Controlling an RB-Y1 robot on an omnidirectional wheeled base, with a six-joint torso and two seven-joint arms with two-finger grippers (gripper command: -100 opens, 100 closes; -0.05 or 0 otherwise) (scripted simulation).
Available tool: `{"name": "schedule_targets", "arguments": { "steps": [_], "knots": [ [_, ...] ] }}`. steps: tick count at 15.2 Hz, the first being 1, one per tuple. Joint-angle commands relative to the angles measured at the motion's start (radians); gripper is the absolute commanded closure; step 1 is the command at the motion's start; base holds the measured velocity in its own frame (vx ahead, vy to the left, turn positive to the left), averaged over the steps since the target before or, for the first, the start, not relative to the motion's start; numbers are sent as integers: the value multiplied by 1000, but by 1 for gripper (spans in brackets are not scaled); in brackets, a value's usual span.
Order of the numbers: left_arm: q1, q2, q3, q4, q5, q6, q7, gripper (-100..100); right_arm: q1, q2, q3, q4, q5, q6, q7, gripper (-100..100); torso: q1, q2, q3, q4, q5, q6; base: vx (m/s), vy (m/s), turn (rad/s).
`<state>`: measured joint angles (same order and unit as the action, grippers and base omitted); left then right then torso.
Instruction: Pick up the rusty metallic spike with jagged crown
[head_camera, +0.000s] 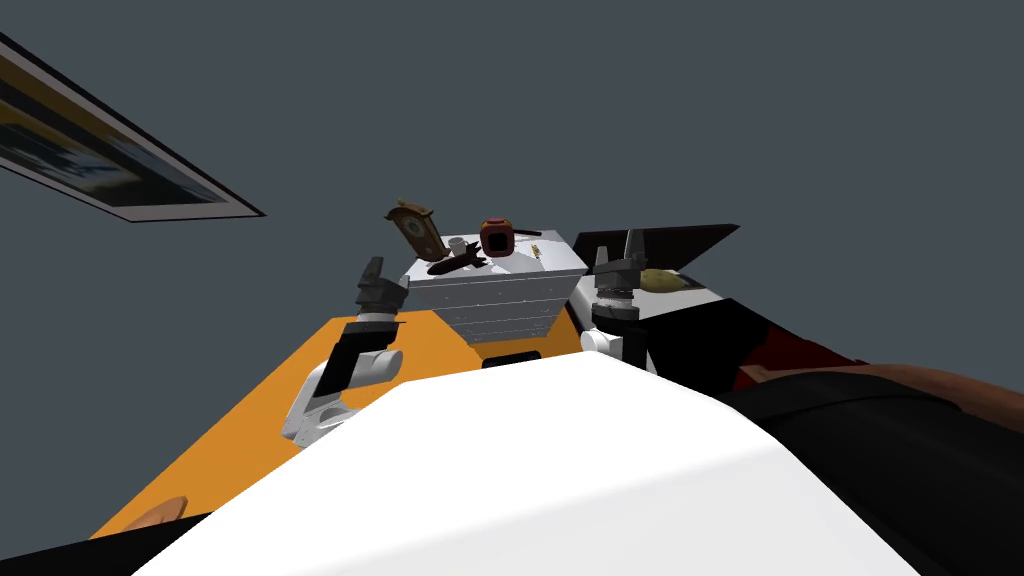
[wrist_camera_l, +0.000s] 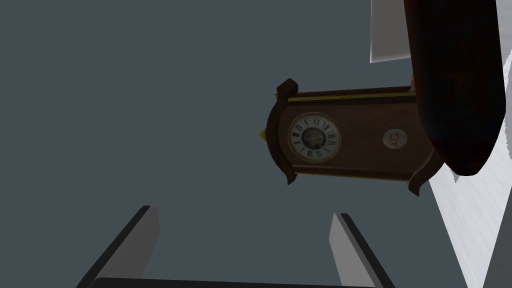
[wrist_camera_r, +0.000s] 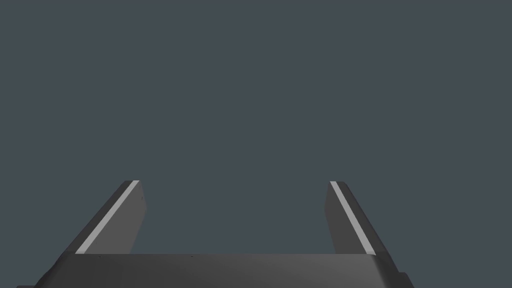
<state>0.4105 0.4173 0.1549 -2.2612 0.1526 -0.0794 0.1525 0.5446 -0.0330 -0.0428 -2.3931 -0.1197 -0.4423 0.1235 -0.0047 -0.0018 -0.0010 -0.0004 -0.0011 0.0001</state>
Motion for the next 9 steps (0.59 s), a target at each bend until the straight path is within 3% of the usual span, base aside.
{"name": "schedule_targets", "arguments": {
  "steps": [1,2,3,5,6,7,8,9],
  "knots": [
    [-13,50,20,0,36,50,39,-100,0,0,0,0,0,0,0,0,0,0,0,0,0,0,26,-61,-11],
    [-13,50,20,0,36,70,39,-100,0,0,0,0,0,0,0,0,0,0,0,0,0,0,28,-59,-8],
    [-20,84,34,-1,63,94,67,-100,0,0,0,0,0,0,0,0,0,0,0,0,0,0,26,-66,-10],
    [-20,86,34,-1,63,115,67,-100,0,0,0,0,0,0,0,0,0,0,0,0,0,0,19,-61,-3],
    [-28,122,48,-2,90,154,96,-100,0,0,0,0,0,0,0,0,0,0,0,0,0,0,16,-58,-9],
    [-28,122,48,-2,90,160,96,-100,0,0,0,0,0,0,0,0,0,0,0,0,0,0,17,-60,-10],
    [-35,157,62,-2,117,189,125,-100,0,0,0,0,0,0,0,0,0,0,0,0,0,0,22,-69,-13],
    [-35,158,62,-2,117,206,125,-100,0,0,0,0,0,0,0,0,0,0,0,0,0,0,25,-68,-7]
  ]
}}
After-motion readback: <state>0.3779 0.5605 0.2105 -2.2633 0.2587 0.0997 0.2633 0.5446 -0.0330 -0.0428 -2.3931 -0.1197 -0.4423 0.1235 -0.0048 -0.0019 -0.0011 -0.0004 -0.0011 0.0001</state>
